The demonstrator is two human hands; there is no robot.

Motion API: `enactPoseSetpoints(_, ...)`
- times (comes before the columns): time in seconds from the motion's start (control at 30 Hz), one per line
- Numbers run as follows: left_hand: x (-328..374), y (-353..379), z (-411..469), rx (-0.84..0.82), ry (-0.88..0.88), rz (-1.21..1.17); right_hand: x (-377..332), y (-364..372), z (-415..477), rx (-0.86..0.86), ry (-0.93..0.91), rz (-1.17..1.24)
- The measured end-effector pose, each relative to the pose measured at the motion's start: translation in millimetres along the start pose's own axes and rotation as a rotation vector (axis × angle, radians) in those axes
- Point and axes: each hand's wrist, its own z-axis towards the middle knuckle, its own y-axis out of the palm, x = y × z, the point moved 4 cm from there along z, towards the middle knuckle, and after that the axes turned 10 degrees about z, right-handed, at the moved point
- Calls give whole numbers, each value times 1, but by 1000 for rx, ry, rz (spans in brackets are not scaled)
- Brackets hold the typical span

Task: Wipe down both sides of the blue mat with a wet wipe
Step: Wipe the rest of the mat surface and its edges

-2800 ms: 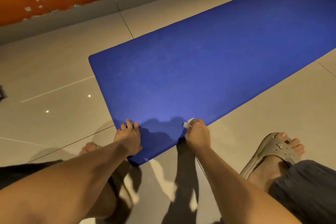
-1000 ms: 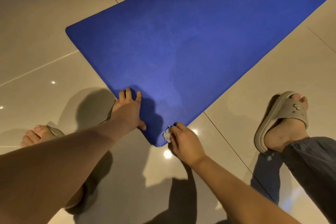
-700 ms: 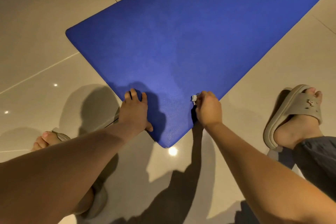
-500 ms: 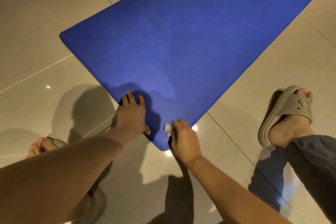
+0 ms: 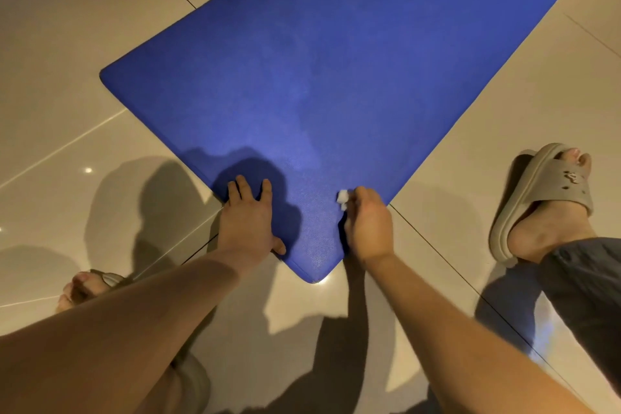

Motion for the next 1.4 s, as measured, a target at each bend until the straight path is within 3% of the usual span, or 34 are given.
enactPoseSetpoints(0.13, 0, 2, 0, 9, -2, 32, -25, 38, -60, -238, -189, -82)
enactPoseSetpoints(0.23, 0, 3, 1, 12, 5, 36, -24, 34, -51, -356, -371, -201)
enactPoseSetpoints(0.3, -1, 5, 0, 6, 15, 23, -13, 20, -22, -303, -341, -246)
enactPoseSetpoints(0.4, -3, 8, -1, 17, 32, 35, 4, -10, 29, -60, -99, -243)
enactPoseSetpoints(0.57, -4, 8, -2, 26, 63, 76, -10, 0, 27, 39, 57, -143)
enactPoseSetpoints(0.67, -5, 7, -2, 17, 70, 73, -36, 29, -27, -66, -46, -85)
enactPoseSetpoints(0.83, -4, 10, -3, 13, 66, 68, -43, 45, -53, -299, -421, -176)
enactPoseSetpoints(0.9, -5, 12, -2, 12, 76, 54, -37, 34, -24, -294, -382, -253)
enactPoseSetpoints(1.03, -5, 11, -2, 25, 76, 38, -8, -3, 48, -26, -67, -231)
enactPoseSetpoints(1.13, -4, 12, -1, 19, 79, 46, -11, -5, 57, 24, 36, -193)
enactPoseSetpoints(1.23, -4, 12, 0, 13, 74, 47, -33, 22, 15, -42, -17, -91)
enactPoseSetpoints(1.4, -2, 13, 1, 14, 63, 60, -54, 50, -43, -257, -306, -138)
